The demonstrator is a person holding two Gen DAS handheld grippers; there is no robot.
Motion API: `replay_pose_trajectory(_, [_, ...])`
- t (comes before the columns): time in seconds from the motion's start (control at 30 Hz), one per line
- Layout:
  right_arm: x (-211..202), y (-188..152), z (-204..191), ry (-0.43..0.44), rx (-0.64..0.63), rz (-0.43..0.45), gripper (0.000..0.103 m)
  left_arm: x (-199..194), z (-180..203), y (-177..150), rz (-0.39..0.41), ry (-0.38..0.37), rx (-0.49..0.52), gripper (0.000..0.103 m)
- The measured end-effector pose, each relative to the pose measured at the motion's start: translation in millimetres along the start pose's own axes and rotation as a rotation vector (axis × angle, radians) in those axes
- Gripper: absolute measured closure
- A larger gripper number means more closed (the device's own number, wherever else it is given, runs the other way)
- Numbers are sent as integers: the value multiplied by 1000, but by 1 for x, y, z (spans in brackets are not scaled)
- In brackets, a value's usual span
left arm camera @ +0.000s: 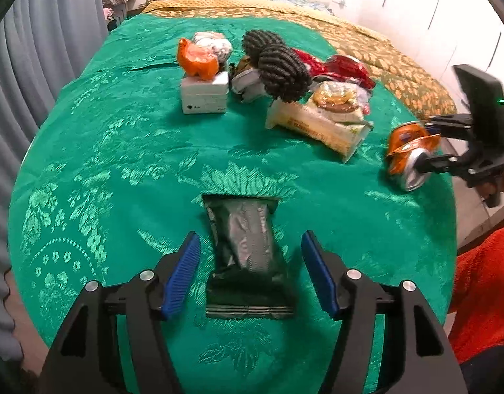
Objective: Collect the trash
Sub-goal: 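Carry wrapper and can to the blue wastebasket and open both tools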
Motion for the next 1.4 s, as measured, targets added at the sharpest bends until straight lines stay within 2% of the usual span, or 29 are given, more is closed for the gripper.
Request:
replay_pose_trajectory(0.1, [-1, -5, -9, -46, 8, -21, 45, -1, 5, -6, -7, 21, 17, 39])
replay_pose_trajectory(0.17, [-6, -12, -15, -103, 59, -30, 45, -1, 10, -8, -6, 36, 31, 39])
replay_pose_trajectory(0.33, [-24, -29, -22, -176, 181, 36, 45, -1, 7, -9, 1, 75, 3, 41])
replay_pose_trajectory(0.47, [-38, -37, -25, -208, 241, 99, 45, -1, 7, -8, -3, 122, 1, 54])
replay_pose_trajectory(0.6, [-44, -46, -19, -214, 291, 130, 45, -1, 9, -6, -2, 138, -7, 67])
replay_pose_trajectory(0.77, [-60, -69, -2, -196, 387, 174, 45, -5, 21, -5, 23, 124, -14, 72])
replay_pose_trajectory(0.9, [-89, -101, 23, -199, 477, 219, 45, -15, 46, 0, 46, 42, -32, 72])
replay_pose_trajectory(1.0, [-107, -129, 47, -252, 534, 223, 45, -24, 89, 12, 72, -59, -5, 72])
replay_pose_trajectory(1.1, [-122, -169, 76, -363, 599, 193, 45, -25, 136, 24, 86, -146, 47, 72])
replay_pose_trajectory(1.23, [-128, -223, 117, -489, 690, 113, 45, -13, 220, 41, 73, -297, 129, 72])
replay_pose_trajectory(1.3, [-124, -244, 134, -527, 731, 72, 45, 5, 268, 49, 42, -369, 172, 72])
replay_pose_trajectory(1.4, [-117, -269, 158, -565, 777, 11, 45, 31, 324, 53, -6, -421, 226, 72])
Point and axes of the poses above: each gripper's, at about its wrist camera, not at the fingertips, and x roughly the way its jaws point, z to its right, y to its top, the point moved 1 cm from there along x, roughly the way its jaws point, and after that the axes turned 5 degrees about -y, right-handed, at the moved point
